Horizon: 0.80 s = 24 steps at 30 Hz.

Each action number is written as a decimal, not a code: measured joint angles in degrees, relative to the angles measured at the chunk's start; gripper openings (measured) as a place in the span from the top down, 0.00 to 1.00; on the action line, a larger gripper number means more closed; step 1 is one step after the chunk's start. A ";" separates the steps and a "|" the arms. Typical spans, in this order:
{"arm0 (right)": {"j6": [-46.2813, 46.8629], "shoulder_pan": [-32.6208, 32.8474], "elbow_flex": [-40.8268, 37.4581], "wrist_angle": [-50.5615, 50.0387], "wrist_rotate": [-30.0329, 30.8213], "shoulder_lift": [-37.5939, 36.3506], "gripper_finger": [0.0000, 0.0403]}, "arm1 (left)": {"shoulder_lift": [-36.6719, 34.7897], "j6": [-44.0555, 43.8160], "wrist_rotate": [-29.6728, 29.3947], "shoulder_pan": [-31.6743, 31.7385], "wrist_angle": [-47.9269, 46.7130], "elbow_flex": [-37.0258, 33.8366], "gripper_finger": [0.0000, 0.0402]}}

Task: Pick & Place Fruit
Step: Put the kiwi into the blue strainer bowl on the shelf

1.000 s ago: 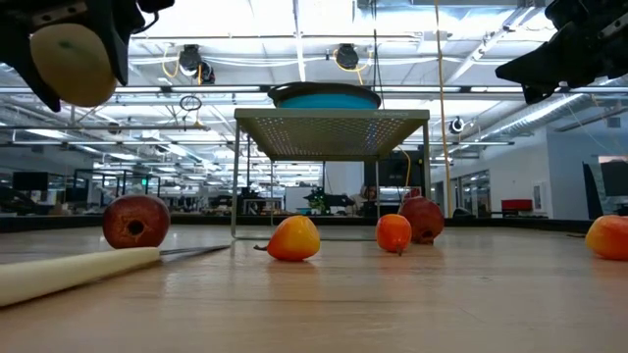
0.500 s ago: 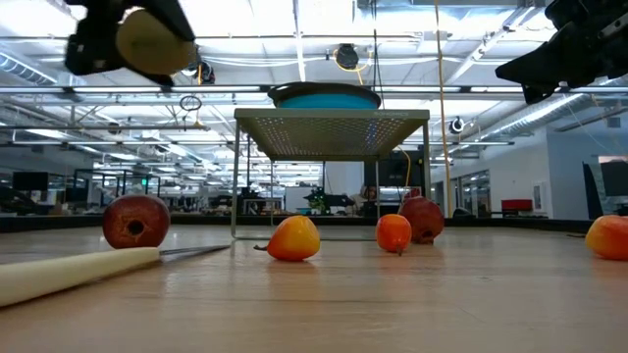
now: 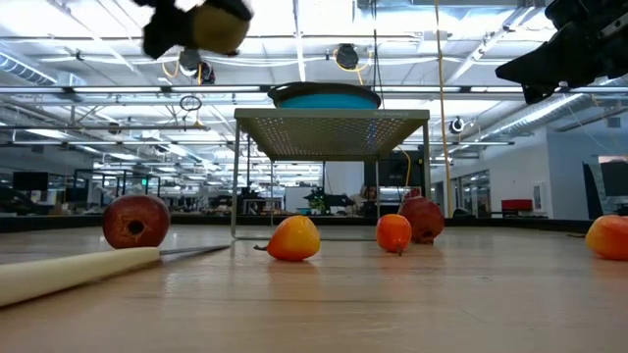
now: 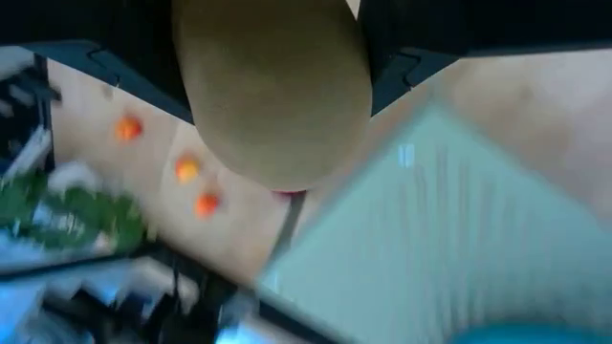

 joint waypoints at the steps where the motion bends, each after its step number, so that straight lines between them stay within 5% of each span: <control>1: -0.01 0.00 0.00 -0.01 0.00 -0.01 1.00 | 0.00 2.27 -1.13 0.53 2.58 0.00 0.43; 15: -0.02 0.00 0.00 -0.01 0.00 0.01 1.00 | 0.00 36.39 -5.73 8.25 35.94 0.00 0.43; 24: 0.00 -0.01 0.00 -0.01 0.02 0.01 1.00 | 0.00 43.25 -3.62 13.85 50.39 0.00 0.43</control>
